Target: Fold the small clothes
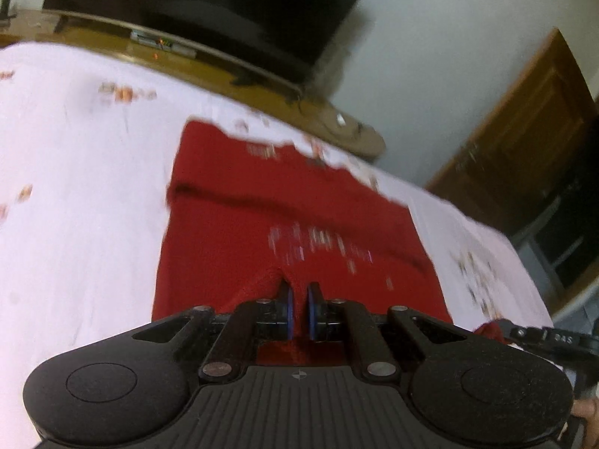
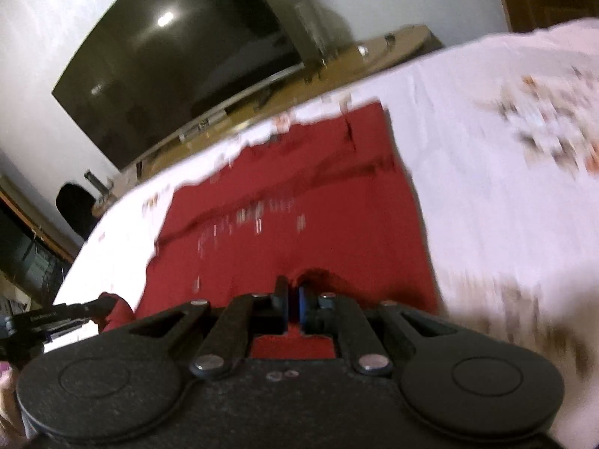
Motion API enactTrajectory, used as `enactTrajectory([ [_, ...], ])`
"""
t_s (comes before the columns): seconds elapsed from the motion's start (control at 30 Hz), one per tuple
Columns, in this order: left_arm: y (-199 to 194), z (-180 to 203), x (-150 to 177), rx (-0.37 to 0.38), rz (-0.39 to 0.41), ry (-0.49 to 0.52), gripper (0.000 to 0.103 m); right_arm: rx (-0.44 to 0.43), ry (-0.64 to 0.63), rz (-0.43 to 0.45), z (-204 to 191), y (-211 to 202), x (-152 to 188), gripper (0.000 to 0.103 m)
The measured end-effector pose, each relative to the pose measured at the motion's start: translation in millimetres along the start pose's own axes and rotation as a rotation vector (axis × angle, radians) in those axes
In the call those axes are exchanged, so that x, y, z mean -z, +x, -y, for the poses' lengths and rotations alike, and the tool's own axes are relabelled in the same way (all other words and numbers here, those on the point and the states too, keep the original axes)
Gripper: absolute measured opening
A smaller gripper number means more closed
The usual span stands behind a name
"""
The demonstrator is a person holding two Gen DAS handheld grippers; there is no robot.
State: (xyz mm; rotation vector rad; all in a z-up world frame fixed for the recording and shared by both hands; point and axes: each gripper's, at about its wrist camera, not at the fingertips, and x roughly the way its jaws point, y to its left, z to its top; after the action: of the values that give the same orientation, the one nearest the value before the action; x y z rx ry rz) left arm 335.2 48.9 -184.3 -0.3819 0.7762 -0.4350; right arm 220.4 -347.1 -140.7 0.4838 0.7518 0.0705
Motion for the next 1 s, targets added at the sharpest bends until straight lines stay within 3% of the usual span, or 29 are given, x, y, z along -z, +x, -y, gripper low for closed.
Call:
enactTrajectory([
  [0.4,122,-2,-101,-0.071,0.123,-0.058,0.007,-0.025,0.02,0.087,29,109,-120,0.006],
  [0.7,200,-16,-137,-0.138,0.106,-0.086,0.007,0.007,0.033,0.073,51,189,-163,0.006],
  [0.8,227,-23,-141,-0.163,0.05,-0.097,0.008,0.018,0.059,0.051,61,213,-168,0.006],
  [1.0,248,-32,-149,-0.208,0.063,-0.091,0.008,0.036,0.085,0.048,72,243,-174,0.006],
])
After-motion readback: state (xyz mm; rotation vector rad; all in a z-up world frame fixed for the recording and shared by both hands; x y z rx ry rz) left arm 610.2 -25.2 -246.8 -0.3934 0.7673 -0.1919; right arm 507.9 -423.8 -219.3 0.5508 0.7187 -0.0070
